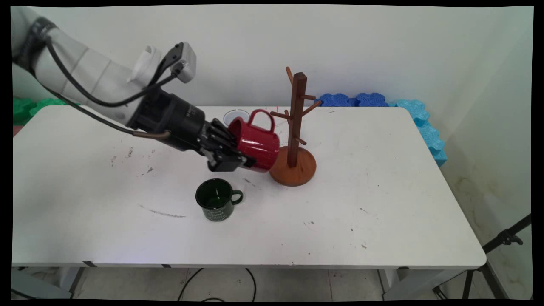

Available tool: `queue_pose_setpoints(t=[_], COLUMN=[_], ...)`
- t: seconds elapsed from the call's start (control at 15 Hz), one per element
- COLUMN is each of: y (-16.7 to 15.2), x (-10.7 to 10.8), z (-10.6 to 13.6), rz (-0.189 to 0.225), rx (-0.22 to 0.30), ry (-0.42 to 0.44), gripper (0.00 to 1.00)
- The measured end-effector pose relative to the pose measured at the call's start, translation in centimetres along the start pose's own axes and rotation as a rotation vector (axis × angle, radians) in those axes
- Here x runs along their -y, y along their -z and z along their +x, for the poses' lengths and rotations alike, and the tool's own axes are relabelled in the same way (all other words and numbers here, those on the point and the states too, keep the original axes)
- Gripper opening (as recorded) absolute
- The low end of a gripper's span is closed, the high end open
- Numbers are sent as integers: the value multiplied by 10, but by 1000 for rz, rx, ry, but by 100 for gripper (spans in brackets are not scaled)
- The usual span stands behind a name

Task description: Place the picked object on the table

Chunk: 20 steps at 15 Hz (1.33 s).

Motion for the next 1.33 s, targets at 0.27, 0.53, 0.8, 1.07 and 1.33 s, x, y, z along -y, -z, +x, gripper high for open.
queue_pose_setpoints(t=[0.27,0.53,0.8,1.07,1.33], y=[17,28,33,29,19], x=[5,7,13,21,31], z=[9,17,24,32,38], rz=[-2,6,41,89,142], rx=[100,177,251,317,390], ry=[1,-9,-50,-107,-176], gripper=[0,0,0,0,0])
